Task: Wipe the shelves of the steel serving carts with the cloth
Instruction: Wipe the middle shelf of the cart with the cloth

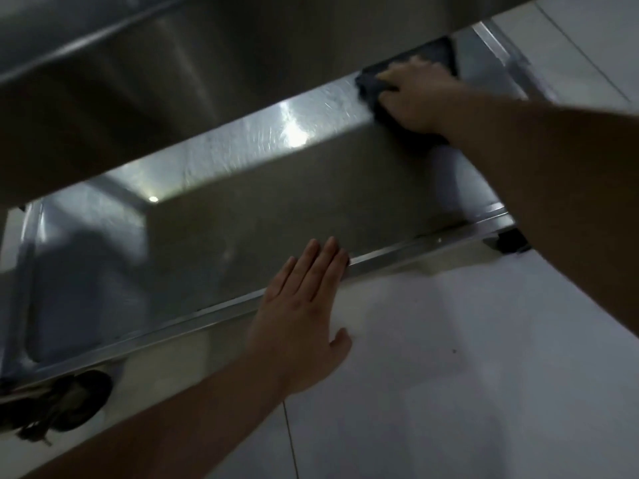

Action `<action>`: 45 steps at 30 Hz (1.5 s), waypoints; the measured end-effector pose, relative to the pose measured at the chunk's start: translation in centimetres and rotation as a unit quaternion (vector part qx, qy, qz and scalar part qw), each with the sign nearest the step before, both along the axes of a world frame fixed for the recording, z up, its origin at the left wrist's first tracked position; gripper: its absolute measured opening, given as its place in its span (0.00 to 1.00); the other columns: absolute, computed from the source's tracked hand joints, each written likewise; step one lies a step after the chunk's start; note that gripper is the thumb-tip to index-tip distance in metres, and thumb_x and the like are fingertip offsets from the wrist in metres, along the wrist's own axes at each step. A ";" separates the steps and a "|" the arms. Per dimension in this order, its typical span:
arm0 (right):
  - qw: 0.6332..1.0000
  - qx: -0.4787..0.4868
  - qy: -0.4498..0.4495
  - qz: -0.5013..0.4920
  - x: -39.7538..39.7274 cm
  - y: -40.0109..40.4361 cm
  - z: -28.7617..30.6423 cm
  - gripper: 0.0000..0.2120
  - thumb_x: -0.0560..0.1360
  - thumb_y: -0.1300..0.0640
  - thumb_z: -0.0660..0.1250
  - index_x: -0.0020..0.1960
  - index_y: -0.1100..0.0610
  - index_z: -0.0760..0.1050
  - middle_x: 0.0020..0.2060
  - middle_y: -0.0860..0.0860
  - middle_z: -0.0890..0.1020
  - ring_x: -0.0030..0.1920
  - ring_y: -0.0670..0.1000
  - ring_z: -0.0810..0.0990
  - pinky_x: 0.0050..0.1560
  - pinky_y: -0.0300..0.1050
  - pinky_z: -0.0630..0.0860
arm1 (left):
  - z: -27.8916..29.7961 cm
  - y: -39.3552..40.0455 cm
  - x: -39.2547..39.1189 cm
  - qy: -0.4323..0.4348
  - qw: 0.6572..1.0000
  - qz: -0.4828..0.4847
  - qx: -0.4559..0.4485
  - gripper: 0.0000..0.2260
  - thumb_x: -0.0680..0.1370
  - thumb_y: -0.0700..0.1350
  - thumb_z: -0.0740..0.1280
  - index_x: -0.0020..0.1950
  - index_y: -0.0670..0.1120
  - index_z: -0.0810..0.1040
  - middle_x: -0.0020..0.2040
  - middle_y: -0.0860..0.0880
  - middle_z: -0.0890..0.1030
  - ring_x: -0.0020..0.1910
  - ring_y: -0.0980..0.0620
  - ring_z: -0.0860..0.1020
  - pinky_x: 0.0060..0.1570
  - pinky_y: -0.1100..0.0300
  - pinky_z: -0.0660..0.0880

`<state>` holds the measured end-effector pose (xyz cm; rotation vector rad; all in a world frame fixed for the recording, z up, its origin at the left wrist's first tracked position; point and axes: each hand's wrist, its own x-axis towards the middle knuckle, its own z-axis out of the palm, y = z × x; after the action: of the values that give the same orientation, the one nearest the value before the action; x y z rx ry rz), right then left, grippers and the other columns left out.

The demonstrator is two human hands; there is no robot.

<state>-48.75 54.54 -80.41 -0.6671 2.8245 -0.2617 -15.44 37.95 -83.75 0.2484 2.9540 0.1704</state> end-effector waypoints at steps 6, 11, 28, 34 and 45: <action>0.981 -0.057 -0.045 0.180 9.0 -4.7 -0.5 0.26 0.84 0.44 0.58 0.81 0.47 0.63 0.82 0.48 0.61 0.82 0.54 0.54 0.80 0.56 0.49 | -0.1 0.0 0.2 -0.007 1.000 -0.003 -0.004 0.45 0.75 0.62 0.63 0.87 0.50 0.46 0.87 0.51 0.43 0.85 0.53 0.39 0.83 0.52 0.43; 0.982 -0.045 -0.034 0.181 13.0 5.2 -1.0 0.27 0.83 0.40 0.56 0.81 0.43 0.61 0.81 0.41 0.59 0.82 0.47 0.50 0.79 0.46 0.43 | 0.0 0.2 0.1 -0.004 1.000 0.000 -0.011 0.45 0.74 0.61 0.63 0.87 0.48 0.49 0.87 0.50 0.44 0.85 0.53 0.40 0.82 0.53 0.40; 0.993 -0.019 -0.011 0.112 19.5 4.3 -0.8 0.28 0.84 0.39 0.47 0.82 0.42 0.56 0.82 0.41 0.55 0.83 0.48 0.48 0.80 0.54 0.47 | -0.3 0.5 0.4 0.002 1.000 0.006 -0.018 0.47 0.74 0.61 0.61 0.87 0.48 0.44 0.87 0.49 0.42 0.85 0.51 0.38 0.82 0.51 0.39; 0.995 -0.002 0.042 -0.093 8.6 12.1 -0.6 0.31 0.80 0.41 0.51 0.77 0.56 0.68 0.78 0.58 0.67 0.77 0.63 0.63 0.77 0.63 0.59 | -0.5 0.5 0.6 0.026 1.000 0.007 -0.001 0.48 0.71 0.59 0.67 0.87 0.47 0.52 0.87 0.49 0.49 0.86 0.50 0.45 0.83 0.49 0.48; 1.000 0.014 0.000 -0.020 4.2 -4.7 -0.5 0.27 0.82 0.45 0.51 0.77 0.57 0.66 0.77 0.59 0.66 0.77 0.65 0.61 0.74 0.65 0.61 | -0.2 0.6 0.4 0.003 1.000 0.001 0.000 0.48 0.74 0.60 0.67 0.87 0.49 0.47 0.87 0.50 0.44 0.85 0.51 0.40 0.83 0.50 0.43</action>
<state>-44.52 49.84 -80.93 -0.6037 2.8382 -0.2281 -15.03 38.60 -83.93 0.2453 2.9598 0.1689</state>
